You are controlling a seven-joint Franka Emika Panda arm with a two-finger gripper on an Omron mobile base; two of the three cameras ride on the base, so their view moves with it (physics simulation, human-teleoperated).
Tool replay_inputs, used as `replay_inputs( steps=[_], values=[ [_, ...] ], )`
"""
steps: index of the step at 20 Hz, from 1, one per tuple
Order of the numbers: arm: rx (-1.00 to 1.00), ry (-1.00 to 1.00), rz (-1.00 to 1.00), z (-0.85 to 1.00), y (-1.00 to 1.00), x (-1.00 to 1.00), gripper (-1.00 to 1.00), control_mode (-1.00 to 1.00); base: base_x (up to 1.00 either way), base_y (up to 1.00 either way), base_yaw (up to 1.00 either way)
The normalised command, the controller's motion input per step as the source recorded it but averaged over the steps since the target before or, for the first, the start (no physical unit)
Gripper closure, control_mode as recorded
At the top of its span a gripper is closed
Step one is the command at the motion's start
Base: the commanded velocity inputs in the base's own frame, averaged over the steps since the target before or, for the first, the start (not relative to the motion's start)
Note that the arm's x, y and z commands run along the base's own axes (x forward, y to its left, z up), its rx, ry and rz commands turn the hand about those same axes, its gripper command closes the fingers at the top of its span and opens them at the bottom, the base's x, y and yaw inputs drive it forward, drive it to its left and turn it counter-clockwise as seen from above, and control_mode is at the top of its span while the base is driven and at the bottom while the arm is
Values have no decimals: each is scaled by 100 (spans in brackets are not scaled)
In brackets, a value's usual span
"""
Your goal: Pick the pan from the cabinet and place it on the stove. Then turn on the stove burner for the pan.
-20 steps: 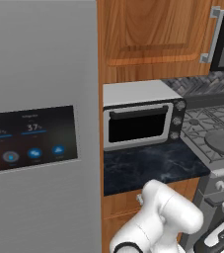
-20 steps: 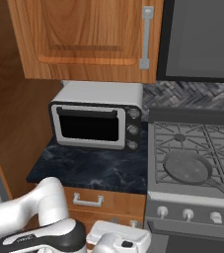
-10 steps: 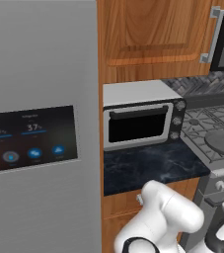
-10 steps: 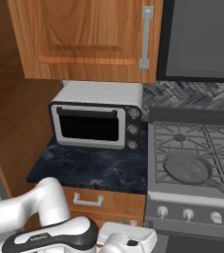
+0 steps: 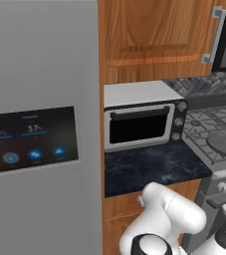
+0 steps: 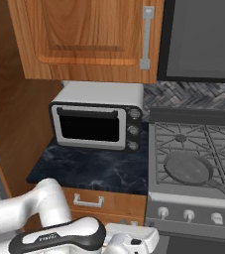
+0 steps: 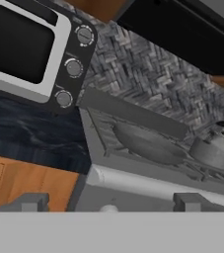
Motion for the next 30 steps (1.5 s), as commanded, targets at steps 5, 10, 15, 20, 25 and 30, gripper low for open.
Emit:
replay_inputs(
  steps=[5,10,15,20,25,30],
  values=[
    [0,4,0,-18,-2,16,-100,-100,0,0,0],
    [0,2,0,-17,-12,10,-100,-100,0,0,0],
    [0,2,0,-13,-19,5,-100,-100,0,0,0],
    [0,6,0,-8,-15,12,-100,-100,0,0,0],
    [0,13,0,-8,-1,19,-100,-100,0,0,0],
    [0,10,0,-7,0,17,-100,-100,0,0,0]
  ],
)
